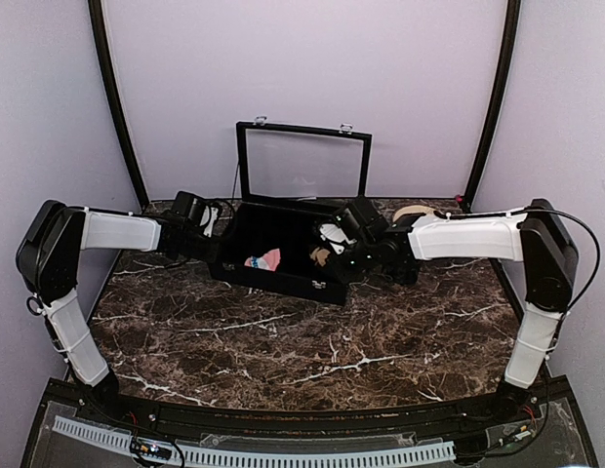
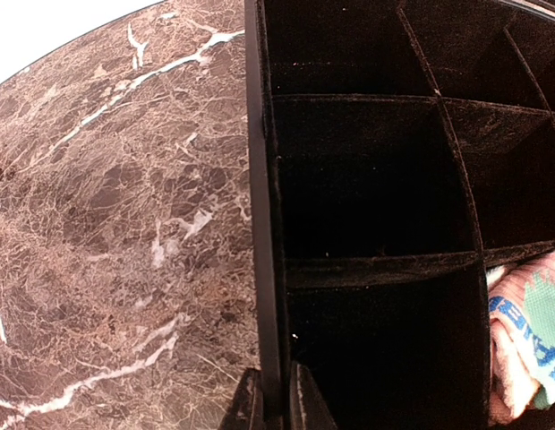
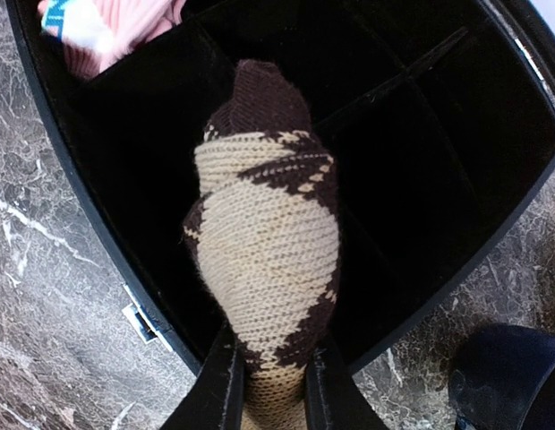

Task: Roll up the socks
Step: Move the storage box to the center of the board, then place the sock in the storage box.

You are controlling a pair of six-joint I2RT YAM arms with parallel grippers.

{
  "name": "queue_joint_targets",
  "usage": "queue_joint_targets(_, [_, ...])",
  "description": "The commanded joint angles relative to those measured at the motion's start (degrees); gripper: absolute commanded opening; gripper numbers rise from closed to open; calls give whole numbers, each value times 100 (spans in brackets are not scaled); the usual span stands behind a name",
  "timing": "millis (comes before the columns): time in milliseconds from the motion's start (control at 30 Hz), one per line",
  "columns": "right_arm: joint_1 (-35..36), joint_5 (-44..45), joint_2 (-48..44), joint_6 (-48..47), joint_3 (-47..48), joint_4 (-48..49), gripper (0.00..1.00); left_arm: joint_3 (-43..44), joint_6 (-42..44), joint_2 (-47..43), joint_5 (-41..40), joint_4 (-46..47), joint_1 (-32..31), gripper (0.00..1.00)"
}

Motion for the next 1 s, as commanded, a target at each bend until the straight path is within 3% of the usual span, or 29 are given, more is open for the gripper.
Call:
queue_joint_targets(0, [48, -88, 259, 103, 345, -425, 0, -352, 481, 18, -235, -1208, -32, 0])
queue_joint_targets(633, [-114, -31, 1238, 667, 1569, -1946, 0, -372, 353, -225, -82, -1170, -32, 0])
queue_joint_targets(967, [-158, 213, 1185, 853, 1846, -2836, 0, -350, 328, -276, 9, -1155, -31, 0])
